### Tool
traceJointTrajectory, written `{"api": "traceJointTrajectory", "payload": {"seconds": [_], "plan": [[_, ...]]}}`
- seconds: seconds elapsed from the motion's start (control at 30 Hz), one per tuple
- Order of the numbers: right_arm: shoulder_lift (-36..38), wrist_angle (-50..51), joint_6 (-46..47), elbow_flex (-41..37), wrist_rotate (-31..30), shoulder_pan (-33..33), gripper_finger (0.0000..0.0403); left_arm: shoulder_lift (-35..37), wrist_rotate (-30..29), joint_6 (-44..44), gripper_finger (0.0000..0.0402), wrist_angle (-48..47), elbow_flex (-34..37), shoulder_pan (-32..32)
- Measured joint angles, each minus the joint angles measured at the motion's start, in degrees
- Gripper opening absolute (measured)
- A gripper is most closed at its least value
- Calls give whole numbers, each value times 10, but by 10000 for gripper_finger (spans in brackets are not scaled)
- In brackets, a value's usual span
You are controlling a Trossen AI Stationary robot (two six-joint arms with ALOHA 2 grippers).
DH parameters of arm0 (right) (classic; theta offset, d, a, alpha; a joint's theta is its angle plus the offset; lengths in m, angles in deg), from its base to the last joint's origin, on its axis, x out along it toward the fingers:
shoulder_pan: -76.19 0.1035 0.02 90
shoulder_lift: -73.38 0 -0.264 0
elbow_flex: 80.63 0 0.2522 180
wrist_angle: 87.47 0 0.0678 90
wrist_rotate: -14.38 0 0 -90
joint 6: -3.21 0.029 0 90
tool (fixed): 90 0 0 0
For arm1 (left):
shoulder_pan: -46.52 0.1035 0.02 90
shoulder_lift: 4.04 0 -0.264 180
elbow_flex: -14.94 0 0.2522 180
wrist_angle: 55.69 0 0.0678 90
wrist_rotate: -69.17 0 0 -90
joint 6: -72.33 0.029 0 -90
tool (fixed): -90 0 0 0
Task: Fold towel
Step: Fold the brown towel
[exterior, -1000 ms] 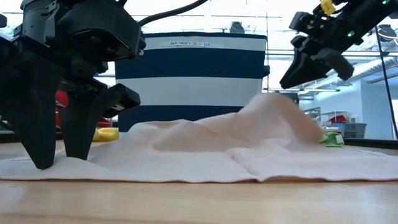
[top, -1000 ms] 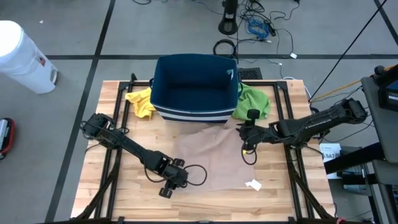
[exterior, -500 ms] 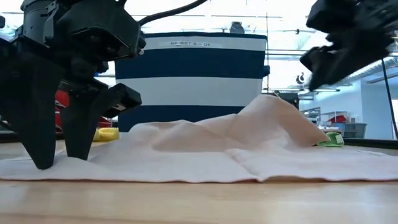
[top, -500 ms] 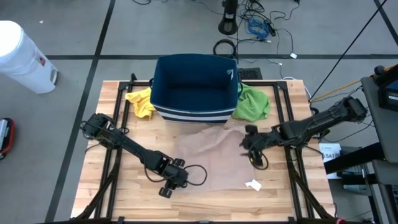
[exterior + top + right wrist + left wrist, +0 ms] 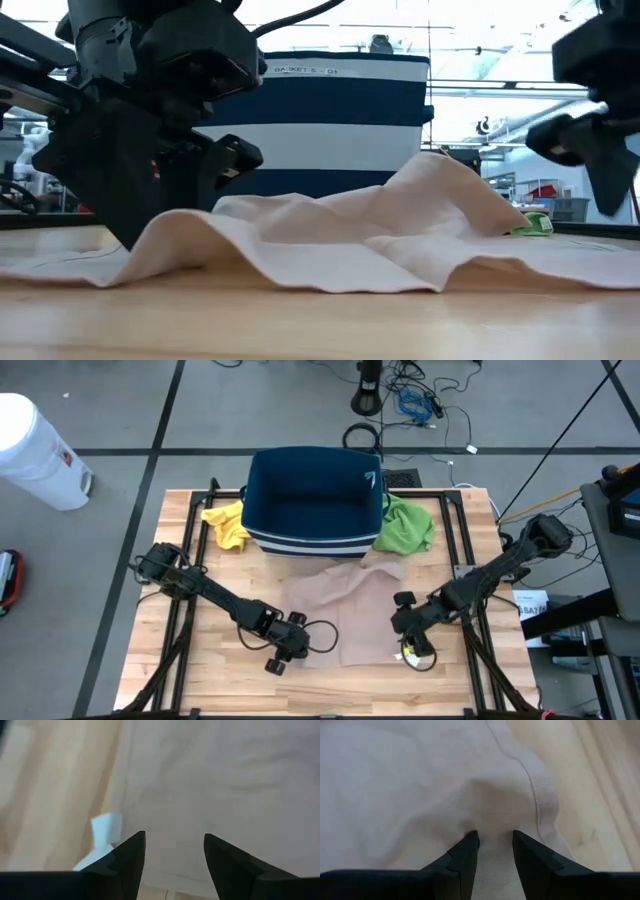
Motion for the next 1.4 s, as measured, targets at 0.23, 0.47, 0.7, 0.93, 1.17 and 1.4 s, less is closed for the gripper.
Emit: {"api": "traceJointTrajectory", "payload": {"seconds": [0.23,0.47,0.7,0.93,1.17,1.4], "plan": [[-77,-50,21,-1,-9,29,132,16,-1,0,133,-50,0,2],[-141,-213,17,0,48,35,99,64,-36,2,133,-30,1,2],[-172,-423,-26,-1,81,35,99,66,-39,44,133,44,1,3],[-135,-354,-29,0,98,35,98,67,-39,47,133,86,0,14],[-113,-178,-23,0,-59,32,98,59,-30,47,133,110,0,27],[-98,-140,-26,-1,-93,20,98,0,15,46,133,185,-1,26]]}}
